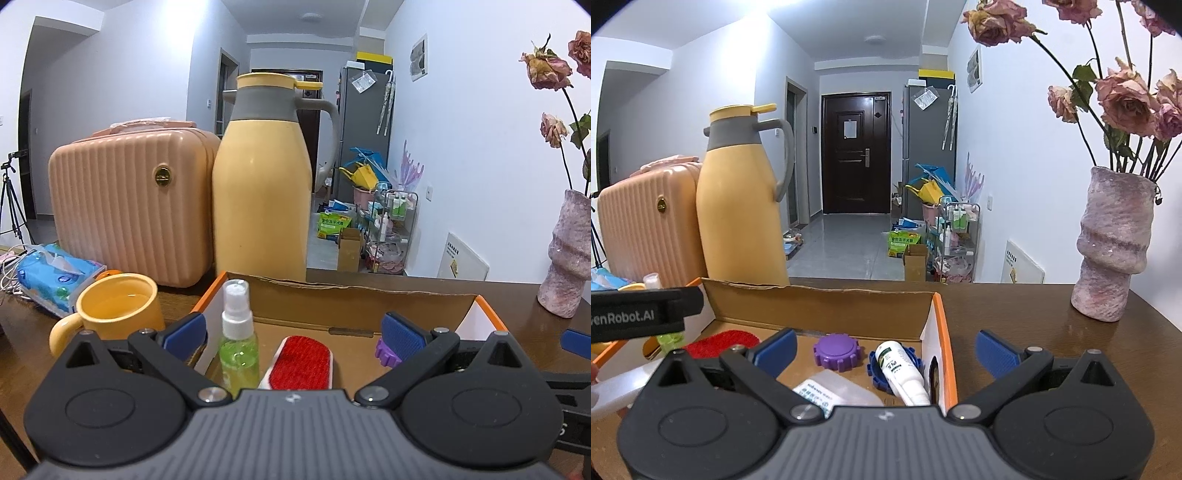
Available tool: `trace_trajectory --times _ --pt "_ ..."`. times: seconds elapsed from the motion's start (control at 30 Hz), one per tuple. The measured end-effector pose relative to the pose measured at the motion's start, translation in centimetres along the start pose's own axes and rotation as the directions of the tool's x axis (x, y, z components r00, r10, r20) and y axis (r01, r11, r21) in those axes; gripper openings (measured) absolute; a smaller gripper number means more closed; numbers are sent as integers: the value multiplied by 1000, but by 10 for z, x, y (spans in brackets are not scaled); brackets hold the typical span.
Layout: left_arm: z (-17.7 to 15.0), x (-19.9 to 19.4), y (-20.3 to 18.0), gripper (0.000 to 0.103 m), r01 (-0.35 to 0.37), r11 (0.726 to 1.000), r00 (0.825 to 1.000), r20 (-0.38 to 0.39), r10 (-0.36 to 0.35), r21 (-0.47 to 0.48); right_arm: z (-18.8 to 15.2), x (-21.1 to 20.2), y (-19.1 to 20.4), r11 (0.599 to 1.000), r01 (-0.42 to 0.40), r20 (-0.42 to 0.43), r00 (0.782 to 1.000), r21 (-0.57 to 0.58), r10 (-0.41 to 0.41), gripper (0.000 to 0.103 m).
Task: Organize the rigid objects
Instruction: 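Lift both grippers out of the box and move down to the white caps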
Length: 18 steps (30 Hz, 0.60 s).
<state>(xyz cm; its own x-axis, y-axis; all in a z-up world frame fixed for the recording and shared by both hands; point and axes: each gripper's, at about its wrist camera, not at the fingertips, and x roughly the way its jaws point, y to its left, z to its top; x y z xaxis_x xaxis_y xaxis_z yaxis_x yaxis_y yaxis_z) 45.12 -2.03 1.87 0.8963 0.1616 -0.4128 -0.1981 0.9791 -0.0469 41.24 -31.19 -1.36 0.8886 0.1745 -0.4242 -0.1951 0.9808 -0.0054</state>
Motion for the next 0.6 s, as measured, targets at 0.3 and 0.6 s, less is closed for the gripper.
trace_trajectory --times 0.3,0.6 --pt "-9 -22 11 103 -11 1000 1000 16 11 -16 -14 -26 1 1000 -4 0 1000 -10 4 103" --pt "-23 -50 19 103 -12 1000 999 39 12 -7 -32 -59 4 1000 -15 5 1000 -5 15 103"
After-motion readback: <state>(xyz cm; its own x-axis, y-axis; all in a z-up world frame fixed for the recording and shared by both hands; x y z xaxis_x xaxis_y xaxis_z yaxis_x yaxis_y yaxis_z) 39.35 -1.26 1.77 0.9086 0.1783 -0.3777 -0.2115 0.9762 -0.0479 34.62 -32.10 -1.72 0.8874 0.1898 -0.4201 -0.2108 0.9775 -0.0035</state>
